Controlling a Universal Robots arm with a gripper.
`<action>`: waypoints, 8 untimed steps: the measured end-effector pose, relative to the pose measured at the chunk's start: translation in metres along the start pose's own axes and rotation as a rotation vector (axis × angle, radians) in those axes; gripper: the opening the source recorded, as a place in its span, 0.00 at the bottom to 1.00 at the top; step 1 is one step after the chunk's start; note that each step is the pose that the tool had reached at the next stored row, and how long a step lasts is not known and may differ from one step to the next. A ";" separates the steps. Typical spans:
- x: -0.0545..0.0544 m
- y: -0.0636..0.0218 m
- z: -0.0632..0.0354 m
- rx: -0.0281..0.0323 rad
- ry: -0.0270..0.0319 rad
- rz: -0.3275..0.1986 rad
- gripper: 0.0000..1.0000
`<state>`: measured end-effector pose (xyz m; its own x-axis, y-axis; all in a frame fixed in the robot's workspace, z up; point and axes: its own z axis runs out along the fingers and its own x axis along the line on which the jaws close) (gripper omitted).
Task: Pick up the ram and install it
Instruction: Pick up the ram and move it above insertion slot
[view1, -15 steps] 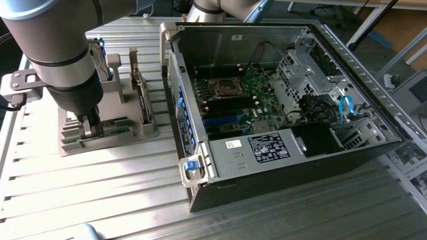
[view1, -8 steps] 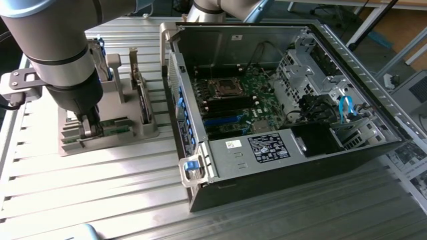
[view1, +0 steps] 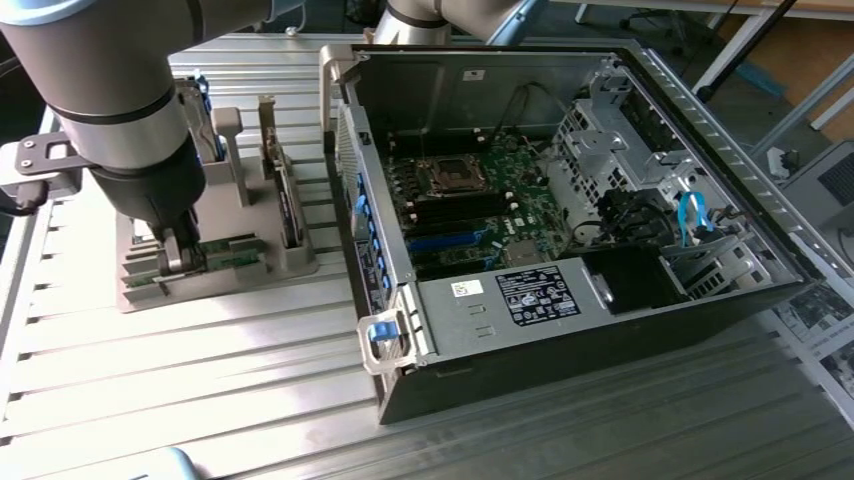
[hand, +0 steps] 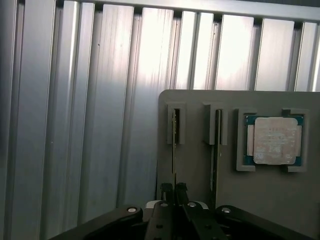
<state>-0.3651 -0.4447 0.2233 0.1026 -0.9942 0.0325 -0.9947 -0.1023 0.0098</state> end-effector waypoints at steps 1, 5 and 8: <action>0.000 0.0000 -0.0004 0.0000 0.0013 0.000 0.13; 0.000 0.0001 -0.0022 -0.0012 0.0114 0.000 0.13; 0.000 0.0001 -0.0037 -0.0020 0.0192 0.000 0.13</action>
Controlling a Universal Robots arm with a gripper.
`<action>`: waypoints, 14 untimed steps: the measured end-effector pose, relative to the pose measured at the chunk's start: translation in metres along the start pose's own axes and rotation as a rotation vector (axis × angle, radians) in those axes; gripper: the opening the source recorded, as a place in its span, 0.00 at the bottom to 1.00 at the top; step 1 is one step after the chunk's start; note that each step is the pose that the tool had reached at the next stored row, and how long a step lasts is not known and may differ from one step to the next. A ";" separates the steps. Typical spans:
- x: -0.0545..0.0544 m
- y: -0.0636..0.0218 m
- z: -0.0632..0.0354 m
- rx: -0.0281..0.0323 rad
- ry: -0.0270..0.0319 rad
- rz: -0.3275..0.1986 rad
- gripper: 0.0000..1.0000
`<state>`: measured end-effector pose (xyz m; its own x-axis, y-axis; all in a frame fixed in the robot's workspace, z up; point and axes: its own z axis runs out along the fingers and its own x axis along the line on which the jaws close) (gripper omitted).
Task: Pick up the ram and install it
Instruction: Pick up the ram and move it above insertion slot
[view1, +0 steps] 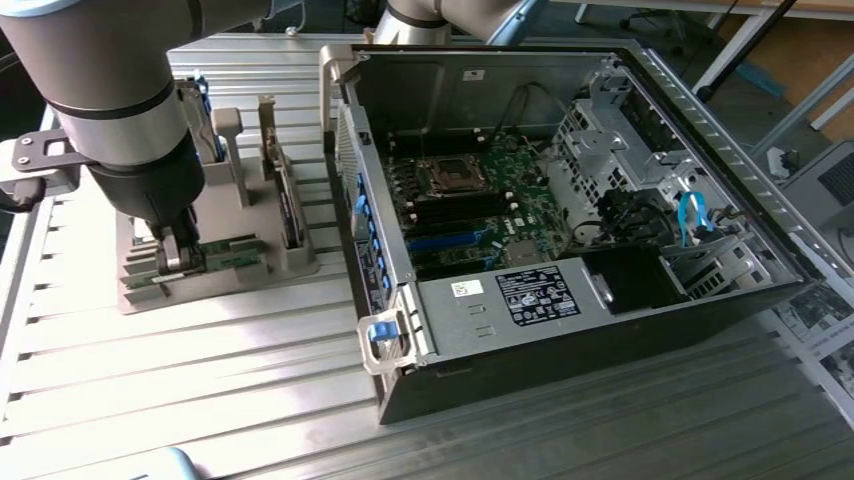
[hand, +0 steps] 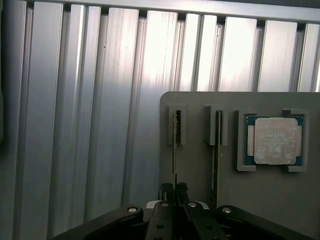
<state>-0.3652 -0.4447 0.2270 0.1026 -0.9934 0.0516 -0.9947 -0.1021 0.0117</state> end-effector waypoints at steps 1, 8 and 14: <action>0.000 0.0000 -0.0005 -0.0002 0.0026 0.000 0.13; 0.000 0.0001 -0.0055 -0.0032 0.0309 0.000 0.13; 0.000 0.0001 -0.0080 -0.0057 0.0556 0.000 0.13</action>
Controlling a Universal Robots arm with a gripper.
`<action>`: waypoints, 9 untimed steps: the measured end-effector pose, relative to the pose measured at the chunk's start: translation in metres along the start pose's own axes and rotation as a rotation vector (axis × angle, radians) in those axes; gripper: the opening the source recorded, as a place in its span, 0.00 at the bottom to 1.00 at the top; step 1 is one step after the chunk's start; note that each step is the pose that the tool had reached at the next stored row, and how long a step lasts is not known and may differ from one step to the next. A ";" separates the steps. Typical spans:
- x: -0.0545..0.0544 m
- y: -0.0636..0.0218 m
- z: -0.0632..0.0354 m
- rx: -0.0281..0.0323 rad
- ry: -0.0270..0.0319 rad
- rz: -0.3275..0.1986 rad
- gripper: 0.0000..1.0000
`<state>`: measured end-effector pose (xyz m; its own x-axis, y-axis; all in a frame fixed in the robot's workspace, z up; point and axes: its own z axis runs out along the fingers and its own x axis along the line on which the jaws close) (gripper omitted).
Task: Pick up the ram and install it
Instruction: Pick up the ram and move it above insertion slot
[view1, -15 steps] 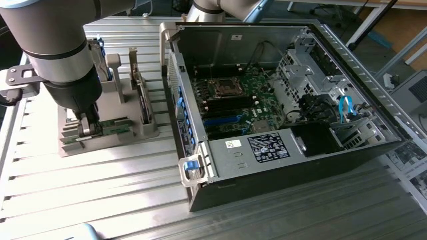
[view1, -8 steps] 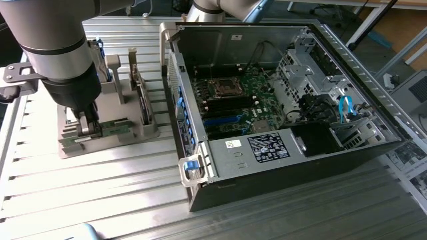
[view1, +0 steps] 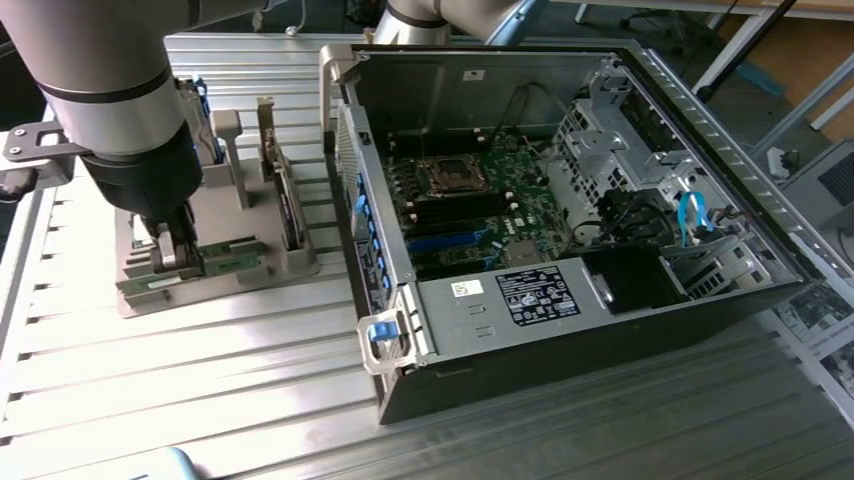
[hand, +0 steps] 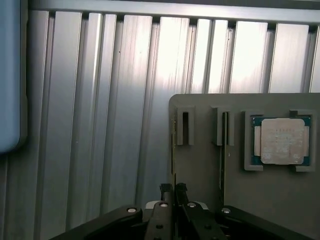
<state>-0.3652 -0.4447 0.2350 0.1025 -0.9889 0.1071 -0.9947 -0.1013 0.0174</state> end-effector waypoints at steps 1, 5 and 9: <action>0.000 0.0000 -0.0004 -0.0004 0.0036 0.000 0.13; 0.000 0.0000 -0.0017 -0.0013 0.0133 0.000 0.13; 0.000 0.0001 -0.0038 -0.0015 0.0134 0.000 0.13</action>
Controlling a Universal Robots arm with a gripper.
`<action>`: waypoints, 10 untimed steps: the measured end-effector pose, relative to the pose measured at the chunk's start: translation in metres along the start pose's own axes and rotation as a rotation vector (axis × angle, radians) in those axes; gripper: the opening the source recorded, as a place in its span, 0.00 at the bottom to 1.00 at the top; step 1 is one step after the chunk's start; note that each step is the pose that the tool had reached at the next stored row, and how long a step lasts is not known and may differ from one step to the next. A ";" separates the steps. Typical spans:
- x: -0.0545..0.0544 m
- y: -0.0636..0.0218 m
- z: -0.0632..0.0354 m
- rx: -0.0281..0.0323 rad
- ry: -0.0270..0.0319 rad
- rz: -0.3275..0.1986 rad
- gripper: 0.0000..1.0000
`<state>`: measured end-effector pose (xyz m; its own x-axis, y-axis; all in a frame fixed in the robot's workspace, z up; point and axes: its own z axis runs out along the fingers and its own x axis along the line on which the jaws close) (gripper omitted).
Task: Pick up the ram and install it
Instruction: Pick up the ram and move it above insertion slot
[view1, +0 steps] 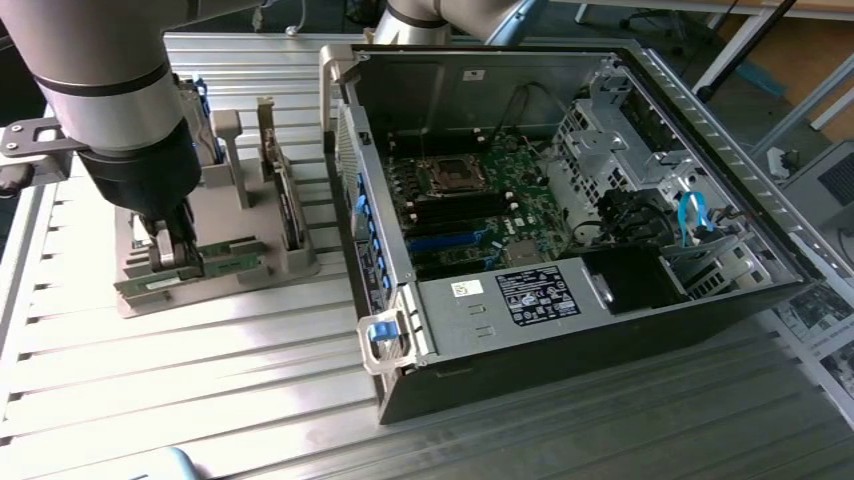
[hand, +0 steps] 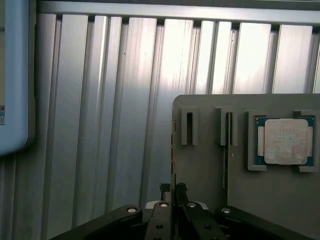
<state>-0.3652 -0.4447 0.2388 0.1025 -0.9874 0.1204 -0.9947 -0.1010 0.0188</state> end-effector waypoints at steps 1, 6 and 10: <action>0.000 0.0000 -0.0008 0.0000 0.0000 0.000 0.13; 0.001 0.0002 -0.0101 0.0001 -0.0001 0.000 0.13; 0.002 0.0003 -0.0174 0.0000 -0.0001 0.000 0.13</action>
<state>-0.3652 -0.4447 0.2563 0.1025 -0.9874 0.1203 -0.9947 -0.1010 0.0189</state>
